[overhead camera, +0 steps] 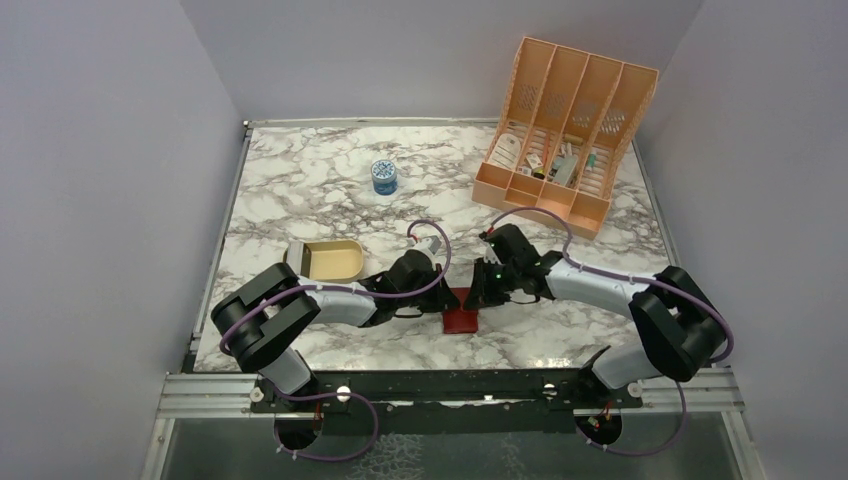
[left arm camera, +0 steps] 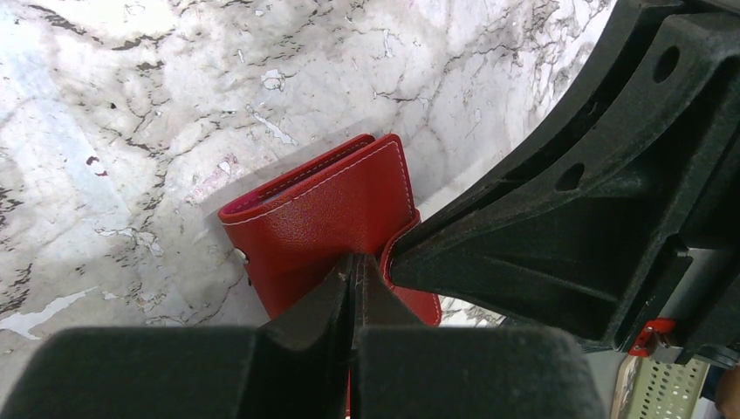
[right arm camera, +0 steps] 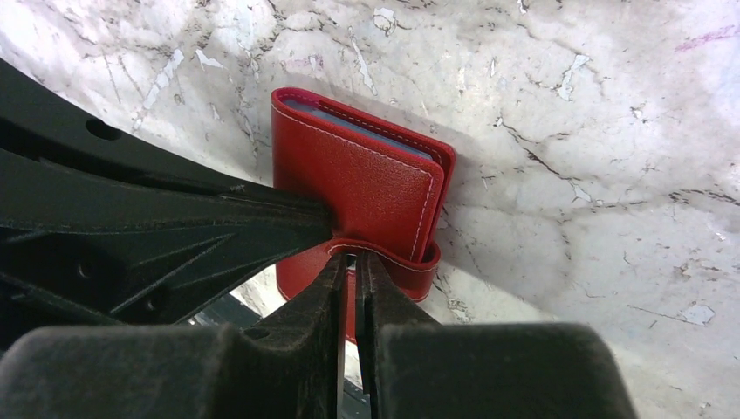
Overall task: Put the credit cards into the card holder
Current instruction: Close the card holder at the center of the board.
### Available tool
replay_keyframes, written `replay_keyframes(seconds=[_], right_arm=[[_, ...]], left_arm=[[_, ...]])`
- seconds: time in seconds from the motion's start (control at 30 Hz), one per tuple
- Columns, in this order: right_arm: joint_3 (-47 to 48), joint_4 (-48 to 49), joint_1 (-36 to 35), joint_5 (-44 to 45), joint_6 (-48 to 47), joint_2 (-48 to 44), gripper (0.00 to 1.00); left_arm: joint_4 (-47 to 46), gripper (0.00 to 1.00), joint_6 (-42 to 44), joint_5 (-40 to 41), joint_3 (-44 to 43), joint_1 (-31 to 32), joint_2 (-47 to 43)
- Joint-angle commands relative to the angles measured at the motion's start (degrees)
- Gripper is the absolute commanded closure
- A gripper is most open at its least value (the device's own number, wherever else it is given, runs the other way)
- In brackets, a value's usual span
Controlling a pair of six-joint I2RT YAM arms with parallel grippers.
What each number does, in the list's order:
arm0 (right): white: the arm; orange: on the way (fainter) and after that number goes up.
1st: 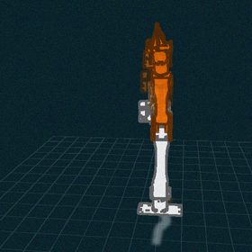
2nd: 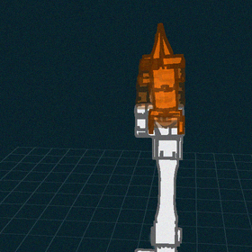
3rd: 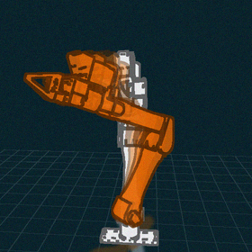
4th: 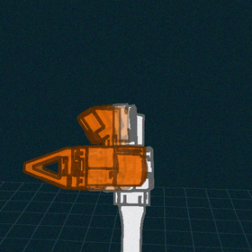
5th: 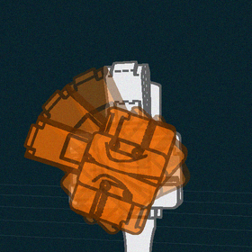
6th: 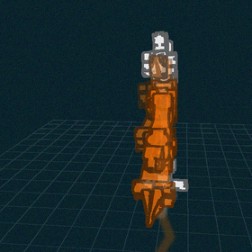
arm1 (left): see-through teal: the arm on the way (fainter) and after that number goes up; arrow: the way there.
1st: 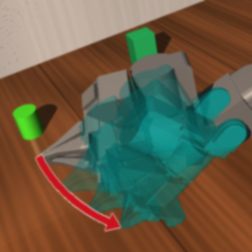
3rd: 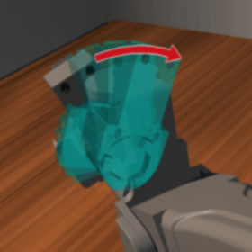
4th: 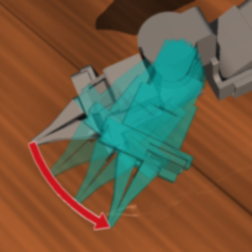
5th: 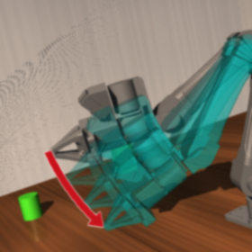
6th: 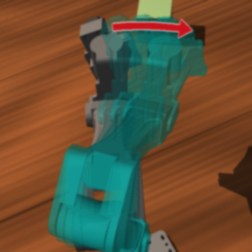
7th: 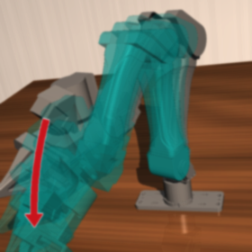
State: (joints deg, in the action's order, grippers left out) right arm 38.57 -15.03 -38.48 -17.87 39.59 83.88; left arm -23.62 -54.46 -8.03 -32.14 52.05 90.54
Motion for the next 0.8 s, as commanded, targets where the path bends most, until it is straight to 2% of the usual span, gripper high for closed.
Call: replay_keyframes(seconds=[0.0, 0.17, 0.33, 0.57, 0.77], right_arm=[[-1.2, -7.3, -2.0, 14.1, -2.9, 5.4, 0.92], [-0.7, -8.8, -3.0, 16.6, -2.9, 7.7, 0.92], [0.1, -9.7, -3.8, 17.9, -2.8, 9.3, 0.92], [3.2, -11.2, -4.7, 18.2, -2.7, 7.8, 0.92], [7.0, -12.1, -4.8, 13.8, -1.3, -3.3, 0.79]], left_arm=[[2.8, 1.0, -0.6, 1.0, 0.1, 1.1, 0.2], [4.9, 1.0, -1.7, 2.8, 0.5, 1.1, -2.7], [10.7, 0.94, -1.2, 6.7, -0.6, 1.0, -6.4], [14.9, 0.67, -0.9, 10.1, -0.7, 1.0, -11.0], [21.2, 0.56, 0.9, 13.3, -2.6, 1.0, -16.1]])
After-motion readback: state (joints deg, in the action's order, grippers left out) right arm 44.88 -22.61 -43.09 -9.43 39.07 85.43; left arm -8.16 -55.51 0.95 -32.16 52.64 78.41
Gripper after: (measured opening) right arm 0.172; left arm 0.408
